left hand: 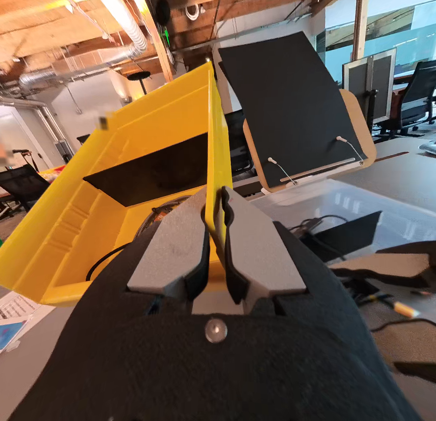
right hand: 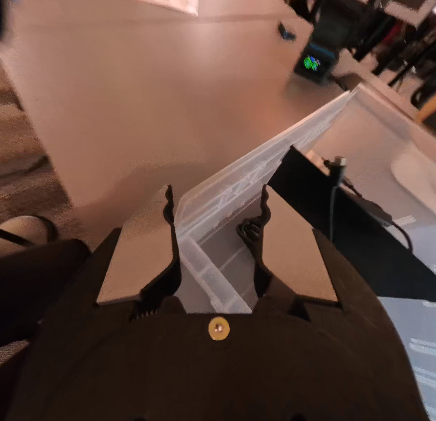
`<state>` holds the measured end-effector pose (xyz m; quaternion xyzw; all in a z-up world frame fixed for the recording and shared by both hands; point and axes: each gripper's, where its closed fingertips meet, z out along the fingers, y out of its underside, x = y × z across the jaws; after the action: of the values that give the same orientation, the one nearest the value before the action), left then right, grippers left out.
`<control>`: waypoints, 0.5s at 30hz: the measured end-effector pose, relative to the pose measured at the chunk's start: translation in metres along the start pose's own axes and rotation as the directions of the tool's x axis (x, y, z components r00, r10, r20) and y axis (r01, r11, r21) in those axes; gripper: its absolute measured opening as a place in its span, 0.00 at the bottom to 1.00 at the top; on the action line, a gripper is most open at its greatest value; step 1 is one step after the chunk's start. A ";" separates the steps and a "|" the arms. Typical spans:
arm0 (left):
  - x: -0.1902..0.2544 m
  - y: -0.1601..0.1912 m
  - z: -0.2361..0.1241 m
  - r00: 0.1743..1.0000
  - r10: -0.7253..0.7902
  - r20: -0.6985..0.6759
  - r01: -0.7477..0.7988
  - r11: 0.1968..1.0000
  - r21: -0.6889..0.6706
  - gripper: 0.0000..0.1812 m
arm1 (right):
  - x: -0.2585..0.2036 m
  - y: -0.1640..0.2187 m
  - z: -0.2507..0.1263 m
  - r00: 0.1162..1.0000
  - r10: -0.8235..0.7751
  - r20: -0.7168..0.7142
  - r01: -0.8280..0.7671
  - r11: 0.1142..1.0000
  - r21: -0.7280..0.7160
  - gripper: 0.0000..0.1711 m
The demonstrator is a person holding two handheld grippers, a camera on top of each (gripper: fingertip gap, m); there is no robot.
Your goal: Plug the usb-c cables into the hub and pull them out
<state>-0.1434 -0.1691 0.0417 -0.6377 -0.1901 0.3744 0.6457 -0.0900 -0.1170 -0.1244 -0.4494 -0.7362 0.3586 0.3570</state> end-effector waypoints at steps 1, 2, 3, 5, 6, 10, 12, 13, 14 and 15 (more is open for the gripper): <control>-0.002 -0.002 -0.002 1.000 -0.012 0.003 0.011 1.000 0.013 0.02 | -0.010 -0.016 -0.008 0.999 0.011 0.033 -0.012 0.999 0.044 0.42; -0.004 -0.005 -0.005 1.000 -0.027 0.006 0.026 0.999 0.028 0.02 | -0.017 -0.030 -0.019 0.997 0.022 0.068 -0.028 0.996 0.086 0.43; -0.005 -0.008 -0.006 0.999 -0.032 0.006 0.031 0.999 0.037 0.01 | -0.021 -0.040 -0.032 0.995 0.024 0.099 -0.035 0.992 0.118 0.44; 0.001 -0.012 -0.008 1.000 0.001 -0.005 -0.001 0.999 0.037 0.01 | -0.015 -0.049 -0.061 0.993 0.003 0.117 -0.022 0.986 0.164 0.46; 0.008 -0.014 -0.009 1.000 0.022 -0.020 -0.021 0.999 0.039 0.01 | -0.007 -0.048 -0.074 0.994 -0.013 0.109 -0.007 0.984 0.176 0.46; 0.066 -0.035 -0.014 0.985 0.060 -0.160 -0.047 0.995 0.082 0.01 | 0.049 -0.026 -0.123 1.000 -0.017 0.018 0.014 0.983 0.184 0.46; 0.110 -0.045 -0.018 0.958 0.092 -0.272 -0.062 0.991 0.116 0.01 | 0.079 -0.009 -0.150 1.000 0.017 -0.006 -0.016 0.984 0.176 0.46; 0.134 -0.049 -0.020 0.938 0.111 -0.330 -0.069 0.988 0.135 0.01 | 0.093 0.002 -0.163 0.999 0.032 -0.008 -0.030 0.986 0.165 0.46; 0.159 -0.053 -0.022 0.913 0.122 -0.389 -0.066 0.986 0.152 0.01 | 0.107 0.013 -0.177 0.999 0.050 -0.011 -0.048 0.987 0.151 0.46; 0.183 -0.056 -0.024 0.885 0.122 -0.450 -0.053 0.985 0.163 0.01 | 0.124 0.024 -0.191 0.997 0.075 -0.033 -0.070 0.988 0.141 0.46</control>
<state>0.0062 -0.0470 0.0505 -0.6671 0.0244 0.2553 0.6995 0.0397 0.0445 -0.0264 -0.4566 -0.6855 0.4134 0.3881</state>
